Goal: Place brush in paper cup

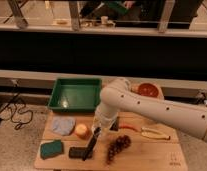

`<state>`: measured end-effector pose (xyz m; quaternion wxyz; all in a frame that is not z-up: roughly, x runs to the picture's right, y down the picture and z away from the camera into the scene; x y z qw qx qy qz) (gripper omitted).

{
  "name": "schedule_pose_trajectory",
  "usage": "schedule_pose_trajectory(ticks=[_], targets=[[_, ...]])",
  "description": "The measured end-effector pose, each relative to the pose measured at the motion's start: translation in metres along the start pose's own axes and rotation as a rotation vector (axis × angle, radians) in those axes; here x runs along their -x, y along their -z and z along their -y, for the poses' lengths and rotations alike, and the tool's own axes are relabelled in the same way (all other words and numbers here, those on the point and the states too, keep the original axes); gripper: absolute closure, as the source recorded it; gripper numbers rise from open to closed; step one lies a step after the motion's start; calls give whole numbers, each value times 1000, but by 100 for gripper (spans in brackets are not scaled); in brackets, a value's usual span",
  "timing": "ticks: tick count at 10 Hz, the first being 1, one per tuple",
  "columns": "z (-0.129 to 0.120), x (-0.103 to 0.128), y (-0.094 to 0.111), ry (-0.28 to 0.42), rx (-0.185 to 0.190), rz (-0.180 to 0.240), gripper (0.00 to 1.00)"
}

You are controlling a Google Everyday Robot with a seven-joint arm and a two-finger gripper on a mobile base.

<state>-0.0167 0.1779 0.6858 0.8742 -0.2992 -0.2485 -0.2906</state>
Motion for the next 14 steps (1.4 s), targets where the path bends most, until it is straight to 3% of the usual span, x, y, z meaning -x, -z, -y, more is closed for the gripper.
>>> schedule_pose_trajectory(ticks=[6,14], targets=[[10,2,-8,4,10,-2,90],[20,29,-33,40,30,15,90]])
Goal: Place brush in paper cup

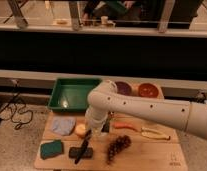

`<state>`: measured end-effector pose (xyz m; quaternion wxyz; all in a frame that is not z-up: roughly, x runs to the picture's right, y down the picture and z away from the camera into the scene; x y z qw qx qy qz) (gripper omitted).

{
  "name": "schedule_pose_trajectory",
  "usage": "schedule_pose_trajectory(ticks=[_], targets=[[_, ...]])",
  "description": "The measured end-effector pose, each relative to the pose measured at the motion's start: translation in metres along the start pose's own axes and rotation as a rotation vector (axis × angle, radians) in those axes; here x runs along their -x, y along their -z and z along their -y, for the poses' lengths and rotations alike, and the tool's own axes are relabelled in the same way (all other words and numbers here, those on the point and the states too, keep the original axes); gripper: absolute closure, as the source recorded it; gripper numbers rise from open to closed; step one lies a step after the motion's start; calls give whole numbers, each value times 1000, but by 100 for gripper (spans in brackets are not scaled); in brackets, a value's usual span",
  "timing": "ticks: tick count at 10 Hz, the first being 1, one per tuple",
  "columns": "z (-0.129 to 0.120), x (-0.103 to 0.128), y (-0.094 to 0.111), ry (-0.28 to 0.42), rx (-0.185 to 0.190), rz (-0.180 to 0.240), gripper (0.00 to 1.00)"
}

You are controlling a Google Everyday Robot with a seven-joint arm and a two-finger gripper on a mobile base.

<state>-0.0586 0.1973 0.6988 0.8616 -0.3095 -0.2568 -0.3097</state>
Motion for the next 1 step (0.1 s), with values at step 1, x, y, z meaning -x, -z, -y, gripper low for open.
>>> schedule_pose_trajectory(ticks=[1], targets=[[1,1,0,1,0,-2,90]])
